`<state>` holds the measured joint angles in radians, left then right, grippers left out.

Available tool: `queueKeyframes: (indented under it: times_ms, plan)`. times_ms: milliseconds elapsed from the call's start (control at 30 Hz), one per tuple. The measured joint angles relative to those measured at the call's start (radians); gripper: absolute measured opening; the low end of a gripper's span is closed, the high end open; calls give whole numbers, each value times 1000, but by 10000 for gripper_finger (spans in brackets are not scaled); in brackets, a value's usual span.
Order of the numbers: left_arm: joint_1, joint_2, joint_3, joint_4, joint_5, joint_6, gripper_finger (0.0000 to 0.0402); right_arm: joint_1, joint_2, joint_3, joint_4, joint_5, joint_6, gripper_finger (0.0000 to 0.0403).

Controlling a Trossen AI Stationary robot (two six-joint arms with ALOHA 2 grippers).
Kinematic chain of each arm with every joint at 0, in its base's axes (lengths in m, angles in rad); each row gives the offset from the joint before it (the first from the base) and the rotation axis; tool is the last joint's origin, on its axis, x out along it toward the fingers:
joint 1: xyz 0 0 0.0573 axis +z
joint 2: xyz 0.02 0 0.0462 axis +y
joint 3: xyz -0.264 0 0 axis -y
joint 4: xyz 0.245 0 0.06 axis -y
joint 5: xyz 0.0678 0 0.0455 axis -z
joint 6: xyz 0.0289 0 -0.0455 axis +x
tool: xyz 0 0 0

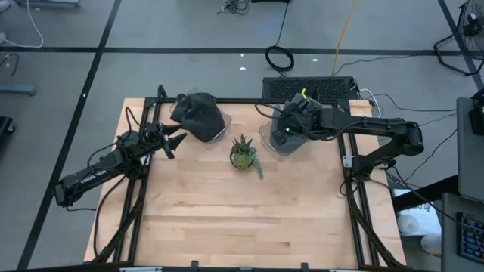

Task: Pick & Place hat
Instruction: Put the blue cap into the right transparent bin, then return to Home Position

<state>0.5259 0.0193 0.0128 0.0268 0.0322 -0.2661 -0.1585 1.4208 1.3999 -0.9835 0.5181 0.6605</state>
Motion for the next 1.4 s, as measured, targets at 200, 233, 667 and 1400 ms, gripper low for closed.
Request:
queueKeyframes:
  times_ms: [200, 233, 667, 1400]
  plan:
    - [0, 0, 0, 0, 0, 0, 253, -21, 0, -8, -18, 0, -3, 15]
    - [0, 0, 0, 0, 0, 0, 253, -23, 0, -8, -16, -9, -7, 15]
    - [0, 0, 0, 0, 0, 0, 253, -54, 1, -96, 18, -77, -37, 115]
    - [0, 0, 0, 0, 0, 0, 253, 0, -67, 83, 288, -73, -342, 163]
